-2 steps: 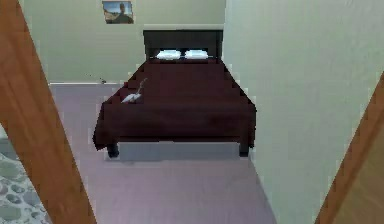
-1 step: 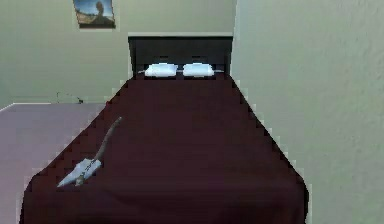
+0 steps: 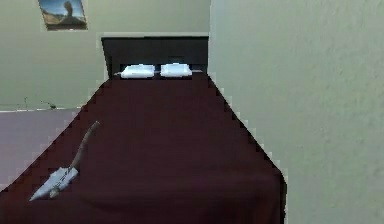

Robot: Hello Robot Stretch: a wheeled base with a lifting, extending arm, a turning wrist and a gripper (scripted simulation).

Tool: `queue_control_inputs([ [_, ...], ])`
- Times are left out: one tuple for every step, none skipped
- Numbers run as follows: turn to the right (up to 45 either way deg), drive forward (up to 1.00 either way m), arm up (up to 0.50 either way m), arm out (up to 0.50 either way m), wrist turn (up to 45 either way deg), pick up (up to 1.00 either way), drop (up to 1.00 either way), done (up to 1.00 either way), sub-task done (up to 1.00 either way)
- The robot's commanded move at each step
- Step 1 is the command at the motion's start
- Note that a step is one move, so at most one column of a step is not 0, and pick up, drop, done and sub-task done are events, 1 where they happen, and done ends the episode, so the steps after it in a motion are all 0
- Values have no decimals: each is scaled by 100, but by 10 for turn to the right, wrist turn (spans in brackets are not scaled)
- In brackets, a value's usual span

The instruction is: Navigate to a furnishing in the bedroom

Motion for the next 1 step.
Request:
queue_control_inputs([
  [0,5,0,0,0,0,0,0,0],
])
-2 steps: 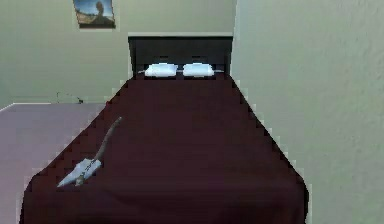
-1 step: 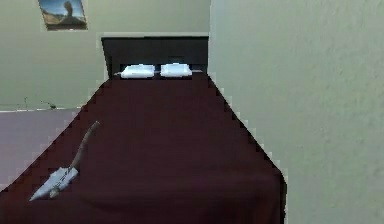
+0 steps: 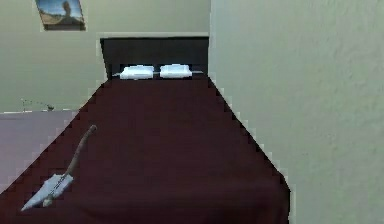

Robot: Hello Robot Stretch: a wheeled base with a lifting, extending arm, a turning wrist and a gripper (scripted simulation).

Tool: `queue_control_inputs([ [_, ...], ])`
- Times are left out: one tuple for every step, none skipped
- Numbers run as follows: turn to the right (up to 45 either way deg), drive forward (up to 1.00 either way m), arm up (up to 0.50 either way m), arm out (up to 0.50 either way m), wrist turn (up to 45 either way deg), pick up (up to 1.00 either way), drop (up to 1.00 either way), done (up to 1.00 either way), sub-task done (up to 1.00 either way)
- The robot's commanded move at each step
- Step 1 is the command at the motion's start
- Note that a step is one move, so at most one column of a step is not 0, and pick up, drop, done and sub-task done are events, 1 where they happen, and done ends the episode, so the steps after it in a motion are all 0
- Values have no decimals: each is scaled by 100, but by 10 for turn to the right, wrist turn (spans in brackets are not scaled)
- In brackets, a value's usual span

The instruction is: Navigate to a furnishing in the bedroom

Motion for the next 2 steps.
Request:
queue_control_inputs([
  [-90,0,0,0,0,0,0,0,0],
  [0,0,0,0,0,0,0,100,0],
])
